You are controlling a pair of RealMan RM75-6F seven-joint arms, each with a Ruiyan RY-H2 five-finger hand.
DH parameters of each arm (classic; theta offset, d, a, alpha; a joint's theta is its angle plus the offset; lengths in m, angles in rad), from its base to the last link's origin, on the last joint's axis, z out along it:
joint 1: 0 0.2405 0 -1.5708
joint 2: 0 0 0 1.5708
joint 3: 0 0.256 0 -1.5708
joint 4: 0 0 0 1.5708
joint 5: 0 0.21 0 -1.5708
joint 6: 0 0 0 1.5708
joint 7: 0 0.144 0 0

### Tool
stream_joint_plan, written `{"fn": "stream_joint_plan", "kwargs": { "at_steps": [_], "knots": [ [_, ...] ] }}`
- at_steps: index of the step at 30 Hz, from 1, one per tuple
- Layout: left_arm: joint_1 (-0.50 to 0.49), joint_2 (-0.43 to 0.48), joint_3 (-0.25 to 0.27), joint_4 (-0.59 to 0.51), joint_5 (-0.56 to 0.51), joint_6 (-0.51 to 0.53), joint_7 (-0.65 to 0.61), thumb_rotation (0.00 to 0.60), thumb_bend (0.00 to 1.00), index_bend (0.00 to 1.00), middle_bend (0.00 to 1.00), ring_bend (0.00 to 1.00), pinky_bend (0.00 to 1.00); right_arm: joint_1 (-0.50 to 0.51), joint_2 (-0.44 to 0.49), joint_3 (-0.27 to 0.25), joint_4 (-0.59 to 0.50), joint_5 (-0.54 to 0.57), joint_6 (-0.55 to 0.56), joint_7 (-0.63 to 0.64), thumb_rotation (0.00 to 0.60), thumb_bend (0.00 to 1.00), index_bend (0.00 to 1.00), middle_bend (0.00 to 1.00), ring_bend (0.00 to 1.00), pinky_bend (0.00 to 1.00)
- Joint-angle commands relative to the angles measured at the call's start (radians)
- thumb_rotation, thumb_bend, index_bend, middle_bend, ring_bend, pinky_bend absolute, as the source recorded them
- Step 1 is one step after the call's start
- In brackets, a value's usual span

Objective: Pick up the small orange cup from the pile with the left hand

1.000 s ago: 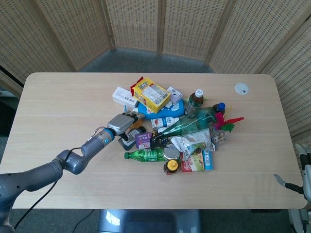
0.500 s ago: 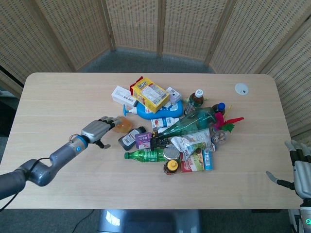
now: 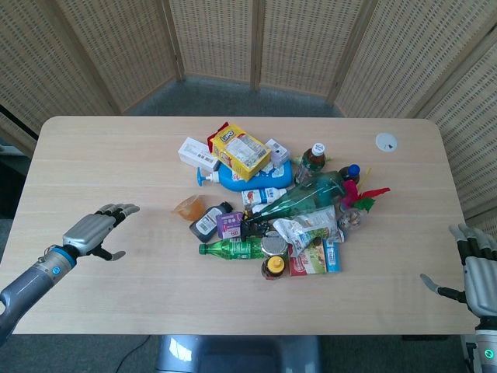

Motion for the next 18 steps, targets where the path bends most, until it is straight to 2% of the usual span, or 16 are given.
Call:
{"fn": "stream_joint_plan", "kwargs": {
  "at_steps": [1, 5, 10, 18],
  "knots": [
    [-0.01, -0.055, -0.02, 0.036, 0.013, 0.001, -0.017, 0.6, 0.33, 0.0, 0.0, 0.0, 0.0, -0.004, 0.0, -0.002, 0.0, -0.001, 0.004, 0.003, 0.413, 0.18, 0.0, 0.0, 0.0, 0.0],
    [-0.059, -0.12, -0.046, 0.077, 0.012, -0.045, -0.018, 0.6, 0.33, 0.0, 0.0, 0.0, 0.0, -0.018, 0.009, -0.004, -0.002, -0.001, 0.019, 0.013, 0.41, 0.18, 0.0, 0.0, 0.0, 0.0],
    [-0.095, -0.222, -0.079, 0.146, -0.018, -0.041, 0.032, 0.6, 0.33, 0.0, 0.0, 0.0, 0.0, -0.028, 0.019, -0.007, -0.003, -0.002, 0.027, 0.022, 0.413, 0.18, 0.0, 0.0, 0.0, 0.0],
    [-0.155, -0.367, -0.118, 0.294, -0.123, -0.084, 0.116, 0.6, 0.33, 0.0, 0.0, 0.0, 0.0, -0.036, 0.022, -0.009, 0.0, -0.003, 0.031, 0.029, 0.413, 0.18, 0.0, 0.0, 0.0, 0.0]
  ]
}}
